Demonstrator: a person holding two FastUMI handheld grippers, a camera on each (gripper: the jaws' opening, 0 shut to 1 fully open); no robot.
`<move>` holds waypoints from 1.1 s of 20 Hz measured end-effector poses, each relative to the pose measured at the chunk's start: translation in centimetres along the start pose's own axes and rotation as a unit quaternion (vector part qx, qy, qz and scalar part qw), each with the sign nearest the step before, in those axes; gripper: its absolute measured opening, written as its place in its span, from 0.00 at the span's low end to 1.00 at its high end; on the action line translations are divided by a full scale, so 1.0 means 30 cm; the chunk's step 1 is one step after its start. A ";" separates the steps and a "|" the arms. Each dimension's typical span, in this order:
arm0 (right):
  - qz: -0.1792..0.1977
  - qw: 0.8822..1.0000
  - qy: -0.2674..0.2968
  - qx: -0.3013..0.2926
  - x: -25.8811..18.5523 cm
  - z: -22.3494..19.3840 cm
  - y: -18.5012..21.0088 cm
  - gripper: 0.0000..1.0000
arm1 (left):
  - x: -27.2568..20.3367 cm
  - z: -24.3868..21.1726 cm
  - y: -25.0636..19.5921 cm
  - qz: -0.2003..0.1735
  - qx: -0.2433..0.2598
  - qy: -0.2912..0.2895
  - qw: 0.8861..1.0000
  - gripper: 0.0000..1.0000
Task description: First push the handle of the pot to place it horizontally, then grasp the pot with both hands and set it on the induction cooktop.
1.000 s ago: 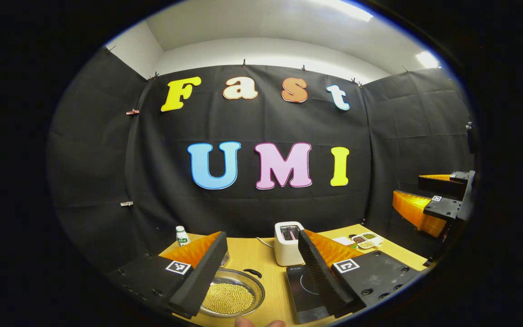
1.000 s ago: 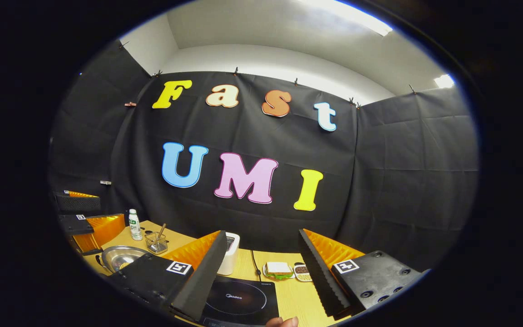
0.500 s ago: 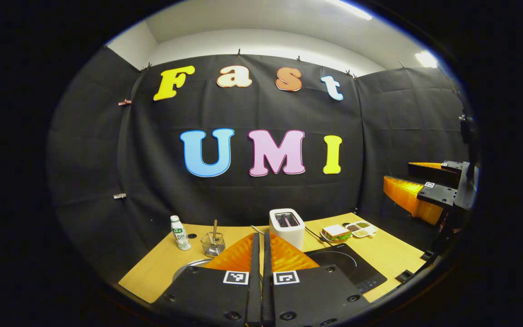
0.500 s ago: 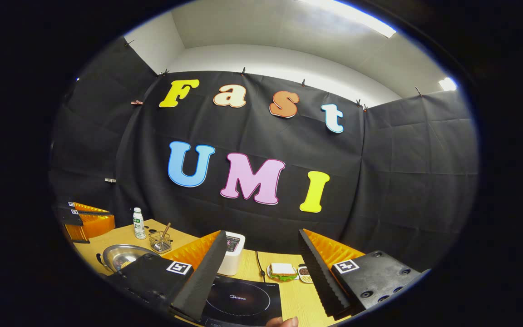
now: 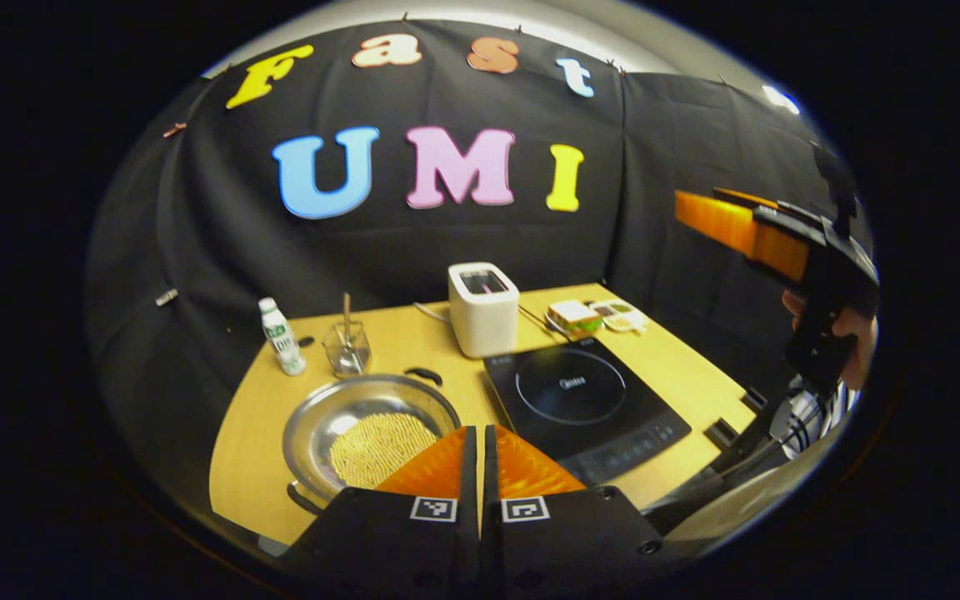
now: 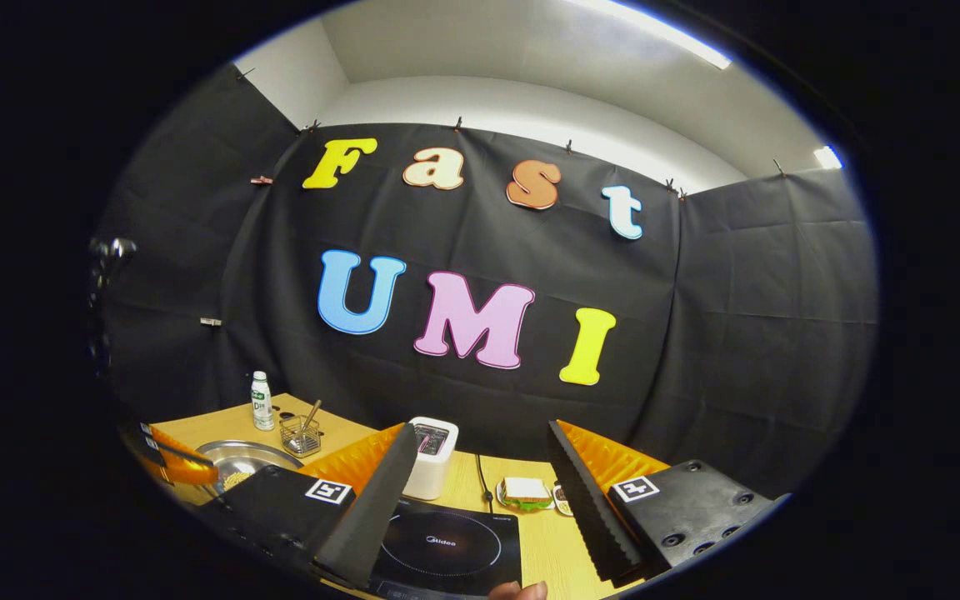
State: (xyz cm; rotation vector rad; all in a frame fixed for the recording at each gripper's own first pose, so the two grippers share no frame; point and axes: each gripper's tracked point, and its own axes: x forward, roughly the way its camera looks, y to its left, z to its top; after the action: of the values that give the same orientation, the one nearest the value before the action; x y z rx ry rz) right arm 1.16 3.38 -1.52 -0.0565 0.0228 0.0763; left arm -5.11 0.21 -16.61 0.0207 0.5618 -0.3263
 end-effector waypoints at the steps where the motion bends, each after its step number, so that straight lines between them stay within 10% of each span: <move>1: 0.001 1.000 0.002 -0.002 0.003 -0.005 0.001 0.97 | 0.002 -0.059 0.013 -0.010 -0.001 0.028 1.000 0.05; 22: -0.025 0.999 0.022 -0.010 0.031 -0.064 -0.046 0.97 | 0.096 -0.586 0.498 -0.025 -0.034 0.297 0.954 0.05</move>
State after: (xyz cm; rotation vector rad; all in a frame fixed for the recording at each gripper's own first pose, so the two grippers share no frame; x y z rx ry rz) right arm 2.15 1.96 -3.38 -0.0784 0.0645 0.0254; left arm -7.34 15.43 -34.06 0.0393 1.1721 -0.3496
